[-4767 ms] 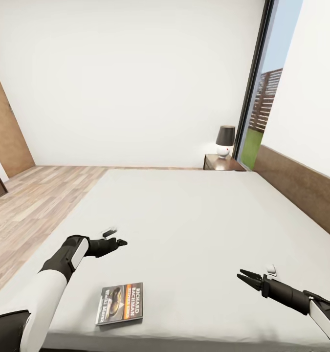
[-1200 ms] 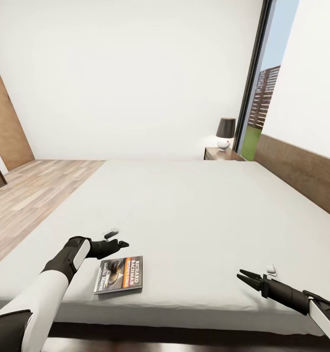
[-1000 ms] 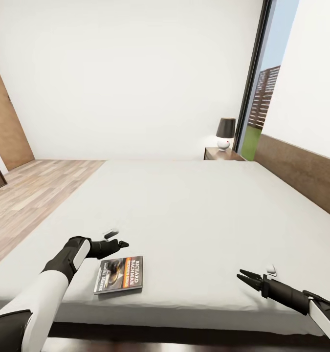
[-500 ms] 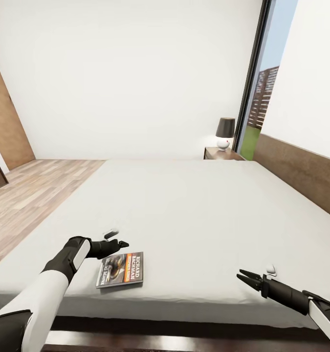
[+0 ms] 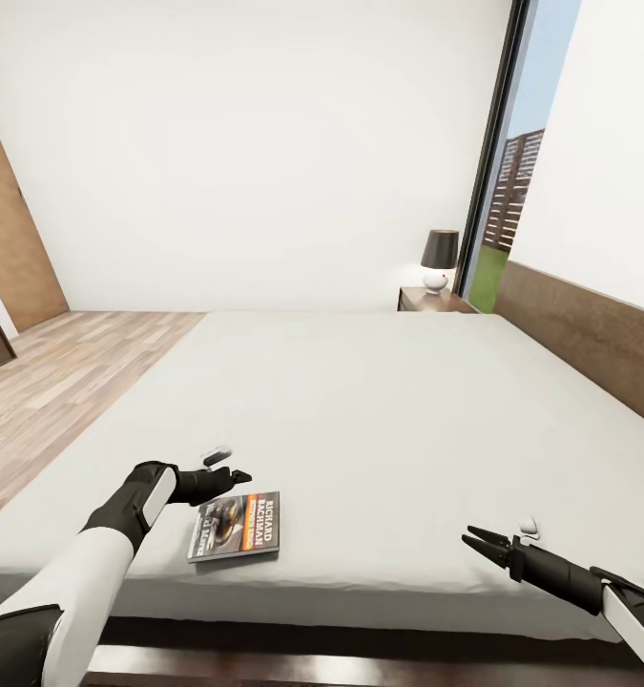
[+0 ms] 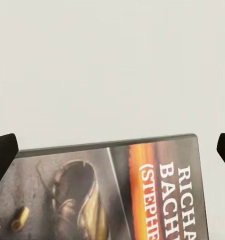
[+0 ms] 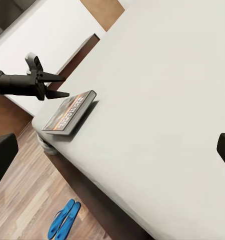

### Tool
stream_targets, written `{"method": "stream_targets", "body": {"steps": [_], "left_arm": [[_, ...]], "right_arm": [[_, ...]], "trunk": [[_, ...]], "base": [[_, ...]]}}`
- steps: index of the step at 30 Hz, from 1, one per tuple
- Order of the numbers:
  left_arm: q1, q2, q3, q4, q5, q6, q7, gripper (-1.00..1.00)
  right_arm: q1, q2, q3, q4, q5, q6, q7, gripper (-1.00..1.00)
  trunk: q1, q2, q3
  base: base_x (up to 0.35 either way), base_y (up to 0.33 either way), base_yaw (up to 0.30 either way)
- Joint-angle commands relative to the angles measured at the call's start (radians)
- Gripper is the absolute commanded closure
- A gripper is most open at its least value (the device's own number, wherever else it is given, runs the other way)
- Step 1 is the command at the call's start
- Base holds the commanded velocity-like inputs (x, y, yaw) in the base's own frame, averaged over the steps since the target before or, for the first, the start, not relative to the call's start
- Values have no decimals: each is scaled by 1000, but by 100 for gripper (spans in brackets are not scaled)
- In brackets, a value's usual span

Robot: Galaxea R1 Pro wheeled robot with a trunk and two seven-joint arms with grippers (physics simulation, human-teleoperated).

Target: In the bedroom, move the book from the bed onto either nightstand, and place the two sandals side by side next to the bed.

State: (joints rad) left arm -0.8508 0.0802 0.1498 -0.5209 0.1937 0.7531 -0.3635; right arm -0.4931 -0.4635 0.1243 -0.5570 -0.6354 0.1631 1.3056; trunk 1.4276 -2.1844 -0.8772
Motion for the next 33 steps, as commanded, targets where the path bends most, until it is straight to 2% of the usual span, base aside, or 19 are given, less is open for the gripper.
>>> {"method": "stream_targets", "body": {"steps": [1, 5, 11, 28, 33], "left_arm": [[-1, 0, 4, -1, 2, 7, -2, -100], [-1, -1, 4, -1, 1, -2, -2, -100], [-1, -19, 4, 18, 0, -72, -2, -100], [-1, -21, 5, 30, -2, -87, -2, -100], [-1, -20, 5, 31, -2, -126, -2, -100]], "right_arm": [[-1, -1, 6, 0, -10, 10, 1, -100], [-1, -1, 6, 0, -10, 11, 2, -100], [-1, 0, 6, 0, -10, 10, 1, -100], [-1, 0, 7, 0, -10, 11, 2, -100], [-1, 1, 7, 0, -10, 10, 1, -100]], "trunk": [[0, 0, -1], [0, 0, -1], [0, 0, -1], [0, 0, -1], [0, 0, -1]], "base": [[0, 0, 0], [0, 0, 0], [0, 0, 0], [0, 0, 0], [0, 0, 0]]}}
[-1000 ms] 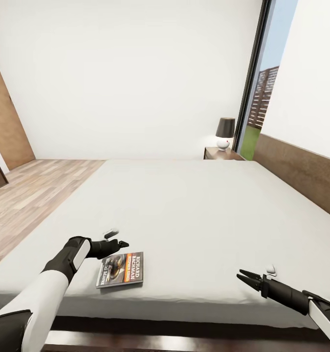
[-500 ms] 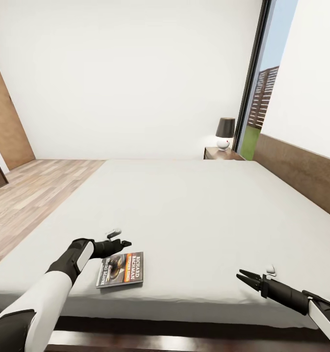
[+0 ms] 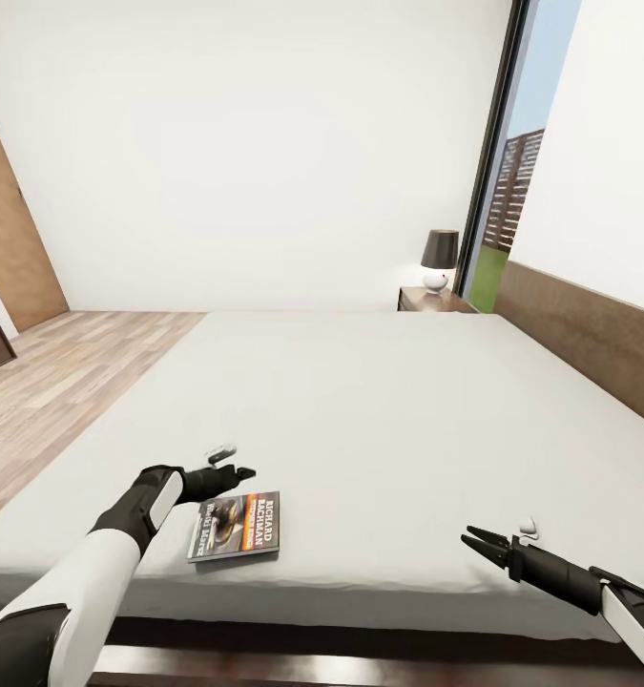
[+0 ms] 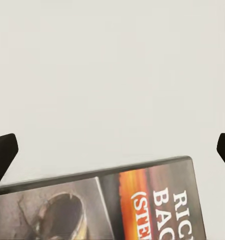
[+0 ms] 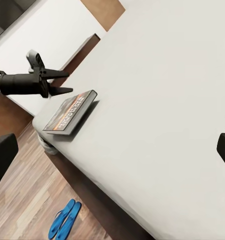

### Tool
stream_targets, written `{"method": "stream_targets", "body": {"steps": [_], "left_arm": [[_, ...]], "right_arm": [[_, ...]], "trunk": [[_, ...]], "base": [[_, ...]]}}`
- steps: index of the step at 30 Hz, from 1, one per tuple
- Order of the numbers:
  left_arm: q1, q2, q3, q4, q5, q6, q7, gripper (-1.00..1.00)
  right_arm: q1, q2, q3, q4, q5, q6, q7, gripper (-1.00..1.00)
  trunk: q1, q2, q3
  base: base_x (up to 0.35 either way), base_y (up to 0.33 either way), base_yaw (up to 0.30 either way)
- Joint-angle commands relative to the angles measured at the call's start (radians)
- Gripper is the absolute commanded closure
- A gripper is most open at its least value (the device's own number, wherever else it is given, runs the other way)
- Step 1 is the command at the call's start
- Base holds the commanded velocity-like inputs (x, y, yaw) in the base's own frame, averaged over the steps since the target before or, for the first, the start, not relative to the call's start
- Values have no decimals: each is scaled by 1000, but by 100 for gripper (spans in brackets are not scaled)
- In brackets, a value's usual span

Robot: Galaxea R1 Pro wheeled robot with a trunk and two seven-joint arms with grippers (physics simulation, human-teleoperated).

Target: In the bedroom, move the book from the bed onto either nightstand, and place the two sandals side by side next to the bed.

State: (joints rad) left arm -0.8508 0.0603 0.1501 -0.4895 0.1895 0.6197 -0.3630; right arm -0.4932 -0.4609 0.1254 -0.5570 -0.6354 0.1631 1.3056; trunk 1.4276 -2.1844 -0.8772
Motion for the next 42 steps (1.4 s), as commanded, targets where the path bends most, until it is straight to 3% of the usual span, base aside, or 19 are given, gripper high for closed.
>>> {"method": "stream_targets", "body": {"steps": [1, 12, 19, 42], "left_arm": [[-1, 0, 5, 0, 2, 3, -2, -100], [-1, -1, 5, 4, 2, -6, -2, -100], [-1, 0, 5, 4, 2, -6, -2, -100], [-1, 0, 5, 3, 2, -6, -2, -100]], "right_arm": [[-1, -1, 6, 0, -10, 10, 1, -100], [-1, -1, 6, 0, -10, 10, 1, -100], [-1, -1, 6, 0, -10, 10, 1, -100], [-1, -1, 7, 2, -10, 10, 1, -100]], "trunk": [[0, 0, -1], [0, 0, -1], [27, -49, -23], [34, -63, -29]], "base": [[0, 0, 0], [0, 0, 0], [0, 0, 0], [0, 0, 0]]}}
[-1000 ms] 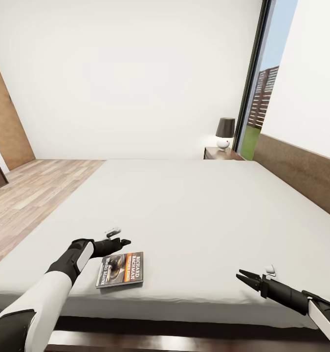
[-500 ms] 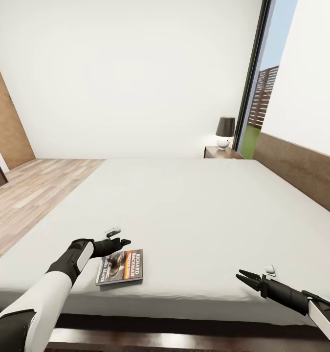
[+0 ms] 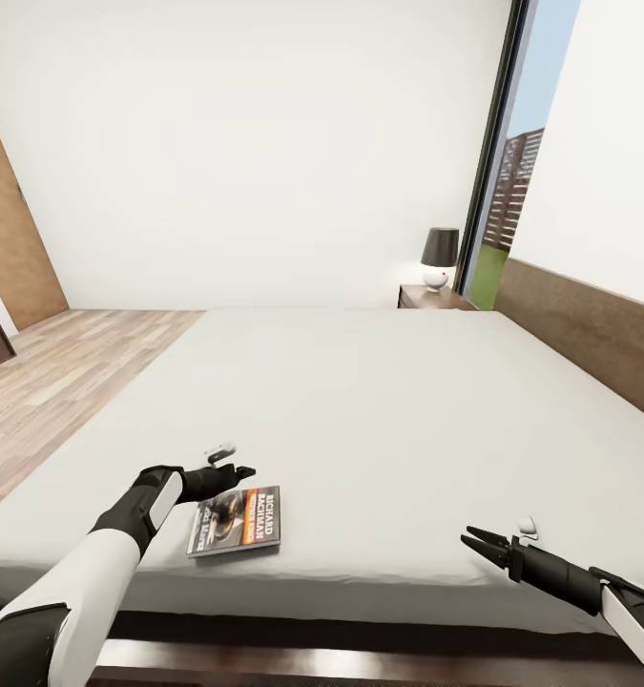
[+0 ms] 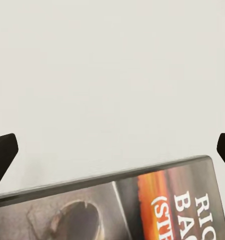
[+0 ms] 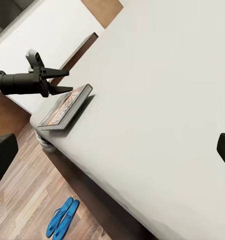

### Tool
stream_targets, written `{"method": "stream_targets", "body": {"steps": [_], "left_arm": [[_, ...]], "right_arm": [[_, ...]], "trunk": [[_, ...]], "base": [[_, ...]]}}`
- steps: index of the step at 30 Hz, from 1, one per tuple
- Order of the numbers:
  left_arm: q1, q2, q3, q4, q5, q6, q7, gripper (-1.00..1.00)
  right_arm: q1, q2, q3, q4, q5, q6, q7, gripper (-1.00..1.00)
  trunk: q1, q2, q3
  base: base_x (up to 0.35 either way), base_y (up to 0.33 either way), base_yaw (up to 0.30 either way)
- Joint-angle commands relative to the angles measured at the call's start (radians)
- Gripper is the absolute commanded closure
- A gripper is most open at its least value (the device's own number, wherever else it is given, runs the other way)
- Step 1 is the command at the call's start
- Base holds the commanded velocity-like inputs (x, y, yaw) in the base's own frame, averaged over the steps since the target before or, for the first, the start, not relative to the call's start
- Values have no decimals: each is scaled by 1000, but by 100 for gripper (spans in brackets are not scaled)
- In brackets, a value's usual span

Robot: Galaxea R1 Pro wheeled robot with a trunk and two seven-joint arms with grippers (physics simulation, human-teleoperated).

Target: In the bedroom, move the book from the bed onto either nightstand, and place the two sandals side by side next to the bed.

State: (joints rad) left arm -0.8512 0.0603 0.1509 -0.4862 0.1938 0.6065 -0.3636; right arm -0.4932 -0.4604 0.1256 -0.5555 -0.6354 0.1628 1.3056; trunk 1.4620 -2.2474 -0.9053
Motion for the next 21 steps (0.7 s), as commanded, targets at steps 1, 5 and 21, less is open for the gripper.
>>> {"method": "stream_targets", "body": {"steps": [1, 5, 21], "left_arm": [[0, -1, 4, 0, -2, 7, -1, -100], [0, -1, 4, 0, -1, 7, -1, -100], [0, -2, 3, 1, 0, 7, -1, -100]], "right_arm": [[-1, -1, 6, 0, -10, 11, 1, -100], [-1, -1, 6, 0, -10, 11, 1, -100], [-1, -1, 6, 0, -10, 11, 1, -100]], "trunk": [[0, 0, -1], [0, 0, -1], [0, 0, -1]], "base": [[0, 0, 0], [0, 0, 0], [-79, 0, 0]]}}
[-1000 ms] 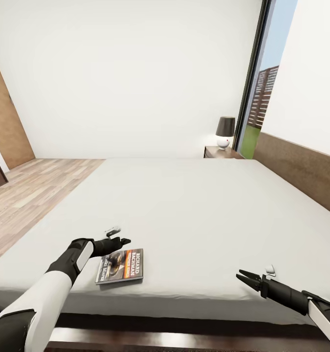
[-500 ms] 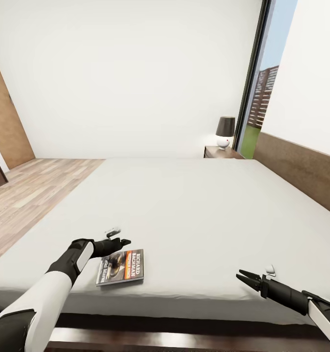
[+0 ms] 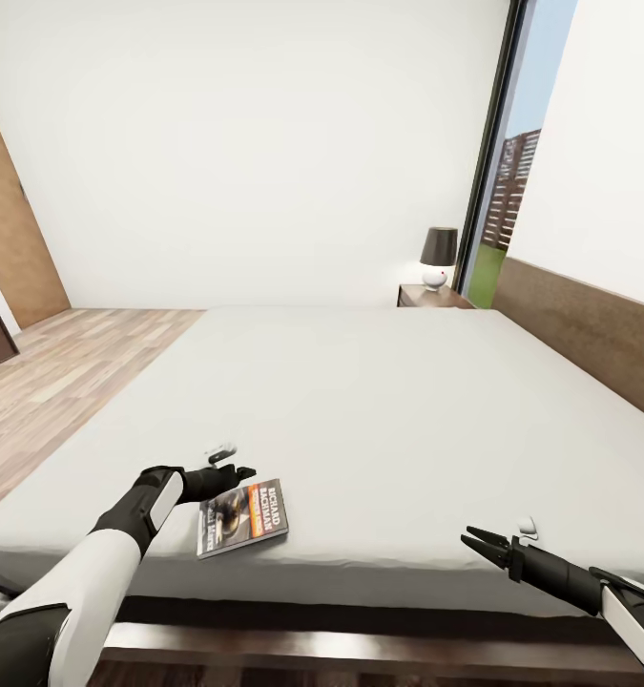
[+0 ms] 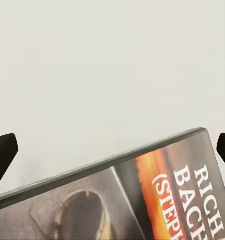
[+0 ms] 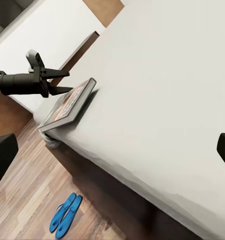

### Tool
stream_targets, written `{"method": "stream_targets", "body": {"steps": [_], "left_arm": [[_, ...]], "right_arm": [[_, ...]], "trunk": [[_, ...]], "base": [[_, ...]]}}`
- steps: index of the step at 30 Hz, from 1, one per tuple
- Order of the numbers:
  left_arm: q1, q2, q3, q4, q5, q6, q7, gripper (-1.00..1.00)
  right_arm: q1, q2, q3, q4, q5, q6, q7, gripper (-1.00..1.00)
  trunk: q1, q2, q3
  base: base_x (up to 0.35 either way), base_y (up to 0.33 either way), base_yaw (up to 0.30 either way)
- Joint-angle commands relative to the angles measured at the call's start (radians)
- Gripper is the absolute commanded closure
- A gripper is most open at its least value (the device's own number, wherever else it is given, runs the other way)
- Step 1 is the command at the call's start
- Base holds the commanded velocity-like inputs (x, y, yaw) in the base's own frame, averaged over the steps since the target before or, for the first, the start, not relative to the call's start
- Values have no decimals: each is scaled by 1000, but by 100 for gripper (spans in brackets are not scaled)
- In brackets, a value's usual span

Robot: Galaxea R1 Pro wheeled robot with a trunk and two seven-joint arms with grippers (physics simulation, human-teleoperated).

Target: In the bedroom, move the book from the bed onto either nightstand, and place the two sandals side by side next to the bed.

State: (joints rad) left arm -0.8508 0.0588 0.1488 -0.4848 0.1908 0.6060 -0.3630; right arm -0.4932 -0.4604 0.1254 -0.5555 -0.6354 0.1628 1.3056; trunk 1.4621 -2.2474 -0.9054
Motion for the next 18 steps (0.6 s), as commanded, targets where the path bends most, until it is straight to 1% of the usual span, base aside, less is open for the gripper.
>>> {"method": "stream_targets", "body": {"steps": [1, 9, 13, 18], "left_arm": [[-1, -1, 5, -1, 2, 8, -2, -100], [-1, -1, 5, 0, 2, 8, -2, -100], [-1, -1, 5, 0, 2, 8, -2, -100], [-1, -1, 5, 0, 2, 8, -2, -100]], "right_arm": [[-1, -1, 6, 0, -10, 11, 1, -100], [-1, -1, 6, 0, -10, 11, 1, -100], [-1, -1, 7, 0, -10, 11, 1, -100], [-1, -1, 5, -1, -10, 11, 1, -100]], "trunk": [[0, 0, -1], [0, 0, -1], [0, 0, -1], [0, 0, -1]], "base": [[-5, 0, 0], [-2, 0, 0], [-110, 0, 0], [-26, 0, 0]]}}
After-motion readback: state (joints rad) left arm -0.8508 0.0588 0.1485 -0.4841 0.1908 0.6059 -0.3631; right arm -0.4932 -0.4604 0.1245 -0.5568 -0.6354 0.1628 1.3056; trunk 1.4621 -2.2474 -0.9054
